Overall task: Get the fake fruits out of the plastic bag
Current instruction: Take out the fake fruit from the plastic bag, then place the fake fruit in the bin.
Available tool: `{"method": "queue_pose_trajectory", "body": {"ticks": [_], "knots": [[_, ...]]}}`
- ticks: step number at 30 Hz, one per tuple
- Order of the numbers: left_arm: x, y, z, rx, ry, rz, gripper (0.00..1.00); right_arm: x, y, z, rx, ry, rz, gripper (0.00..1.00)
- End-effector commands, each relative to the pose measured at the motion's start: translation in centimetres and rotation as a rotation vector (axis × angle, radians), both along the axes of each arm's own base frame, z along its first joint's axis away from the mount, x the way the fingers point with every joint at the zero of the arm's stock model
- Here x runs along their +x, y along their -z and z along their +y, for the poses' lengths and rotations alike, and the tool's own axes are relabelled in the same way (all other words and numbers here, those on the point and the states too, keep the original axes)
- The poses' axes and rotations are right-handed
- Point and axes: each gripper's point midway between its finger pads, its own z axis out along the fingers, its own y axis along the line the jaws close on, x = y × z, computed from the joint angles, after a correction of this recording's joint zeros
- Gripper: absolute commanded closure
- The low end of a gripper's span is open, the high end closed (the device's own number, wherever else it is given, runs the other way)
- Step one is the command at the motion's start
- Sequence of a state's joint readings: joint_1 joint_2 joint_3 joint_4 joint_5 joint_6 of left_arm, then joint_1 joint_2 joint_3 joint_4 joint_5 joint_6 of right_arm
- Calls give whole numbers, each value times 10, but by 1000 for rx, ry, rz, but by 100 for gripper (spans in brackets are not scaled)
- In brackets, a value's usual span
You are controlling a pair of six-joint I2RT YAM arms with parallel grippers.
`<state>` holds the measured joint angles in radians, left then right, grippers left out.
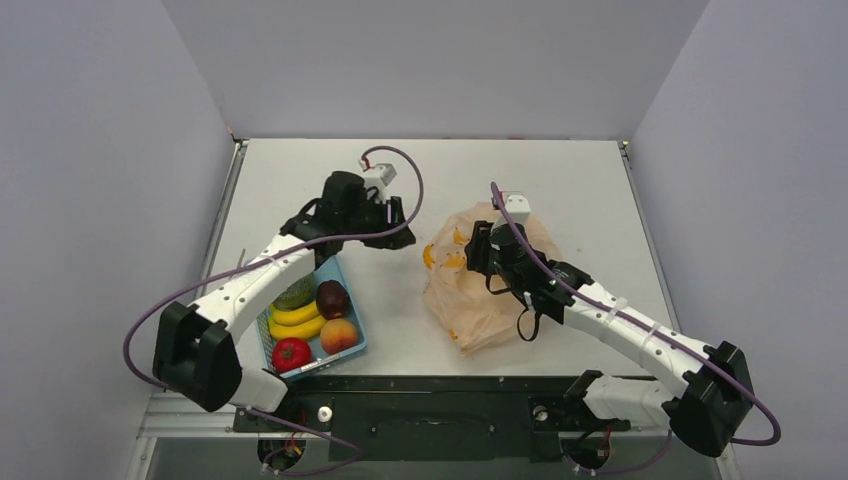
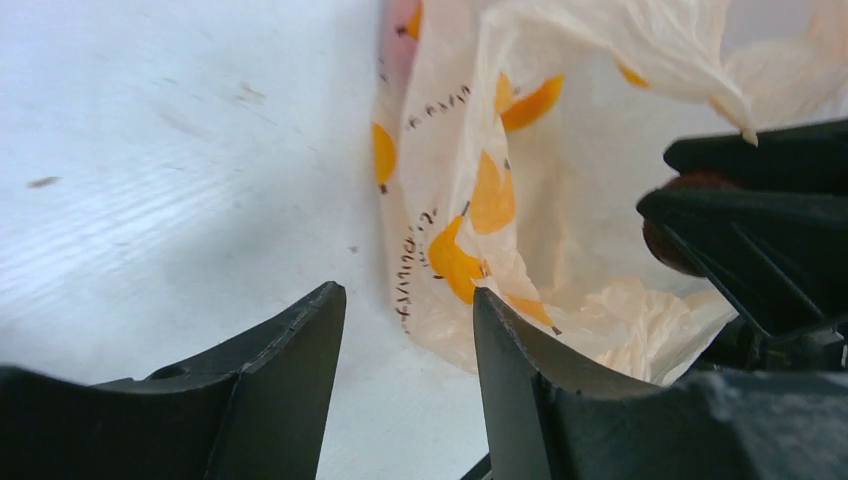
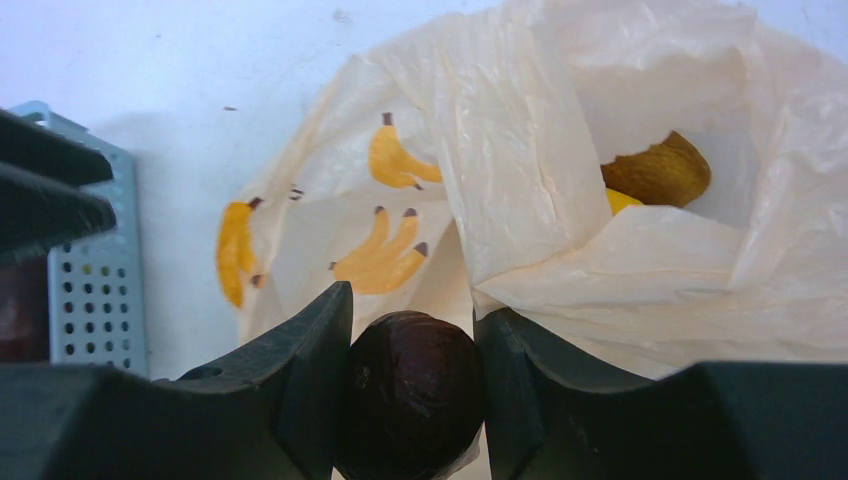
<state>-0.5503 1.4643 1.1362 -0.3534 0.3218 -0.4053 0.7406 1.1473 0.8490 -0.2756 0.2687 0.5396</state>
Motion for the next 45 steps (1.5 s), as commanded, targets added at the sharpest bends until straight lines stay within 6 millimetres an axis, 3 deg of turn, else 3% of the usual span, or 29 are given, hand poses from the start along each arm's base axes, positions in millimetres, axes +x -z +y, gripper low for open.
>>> {"method": "queue_pose_trajectory", "body": {"ticks": [1,6,10,13,19,23,25,29,33,40,45], "knots": [[31,-58,40,-34,-127,-186,52,1,-44,19,84,-28,-75,100],[42,-77,75,-21,-227,-253,51,-4,-57,38,129,-67,-87,100],[47,-91,105,28,-319,-319,47,-6,-68,73,165,-126,-100,100],[50,-103,133,64,-406,-376,47,-8,-87,115,234,-190,-125,100],[53,-125,203,116,-646,-467,47,-9,-101,212,355,-321,-133,100],[50,-132,240,134,-769,-499,47,-5,-92,271,409,-385,-108,100],[49,-135,251,143,-805,-509,47,2,-79,299,411,-402,-92,100],[48,-140,260,125,-819,-519,47,9,-62,336,453,-432,-57,100],[50,-141,267,94,-827,-515,45,14,-43,361,464,-449,-23,100],[53,-139,266,62,-793,-505,38,23,-6,371,413,-427,9,86],[54,-138,262,54,-768,-502,35,29,11,370,346,-417,11,52]]}}
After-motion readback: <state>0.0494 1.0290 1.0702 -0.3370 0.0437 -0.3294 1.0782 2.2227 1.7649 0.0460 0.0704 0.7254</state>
